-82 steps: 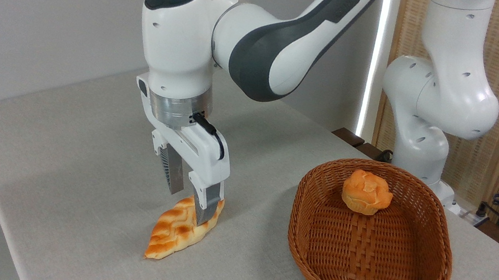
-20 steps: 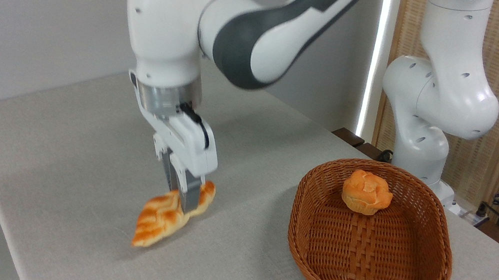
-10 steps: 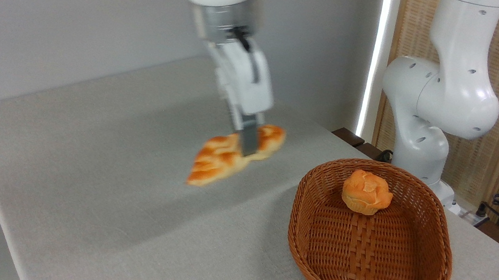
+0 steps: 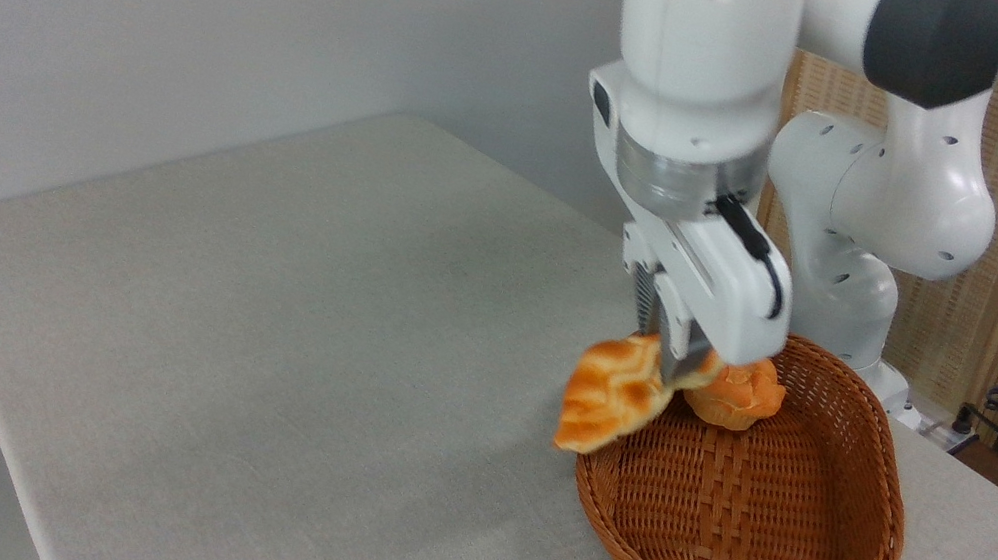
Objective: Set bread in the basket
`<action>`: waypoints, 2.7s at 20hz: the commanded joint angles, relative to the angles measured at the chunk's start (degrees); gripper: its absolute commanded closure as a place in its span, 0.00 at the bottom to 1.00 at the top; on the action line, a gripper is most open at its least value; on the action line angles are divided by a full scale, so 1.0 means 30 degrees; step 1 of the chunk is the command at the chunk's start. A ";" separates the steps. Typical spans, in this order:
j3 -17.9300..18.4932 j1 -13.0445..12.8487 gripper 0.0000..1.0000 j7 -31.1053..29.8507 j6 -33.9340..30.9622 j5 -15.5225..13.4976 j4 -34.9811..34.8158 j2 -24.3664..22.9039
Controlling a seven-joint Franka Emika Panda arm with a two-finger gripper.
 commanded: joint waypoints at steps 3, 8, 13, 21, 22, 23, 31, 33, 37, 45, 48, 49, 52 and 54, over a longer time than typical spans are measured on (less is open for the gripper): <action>0.0580 -0.0658 0.83 0.0281 0.0188 0.2573 0.0005 0.0323; 0.0932 -0.0863 0.60 0.0282 0.0217 0.2811 -0.0082 0.1142; 0.0961 -0.0863 0.19 0.0282 0.0217 0.2811 -0.0112 0.1669; 0.0961 -0.0834 0.00 0.0311 0.0012 0.2811 -0.0141 0.1875; 0.0961 -0.0834 0.00 0.0311 -0.0017 0.2811 -0.0141 0.1875; 0.0961 -0.0834 0.00 0.0311 -0.0047 0.2811 -0.0141 0.1904; 0.0874 -0.0863 0.00 0.0311 -0.0281 0.2812 0.0063 0.1934; 0.0611 -0.0892 0.00 0.0311 -0.0368 0.2782 0.0500 0.1876; -0.0997 -0.0718 0.00 0.0048 -0.1687 0.1470 0.3513 0.1875; -0.3721 0.0366 0.00 -0.4247 -0.0753 -0.2550 0.9959 0.4010; -0.5509 0.1097 0.00 -0.8553 -0.0020 -0.2346 1.0494 0.4717; -0.5949 0.1245 0.00 -0.9494 0.0098 -0.2316 1.0436 0.4717; -0.7122 0.1539 0.00 -1.0117 0.0245 -0.1880 1.0260 0.4804; -0.7999 0.1539 0.00 -1.1138 0.1090 -0.0885 0.9853 0.4893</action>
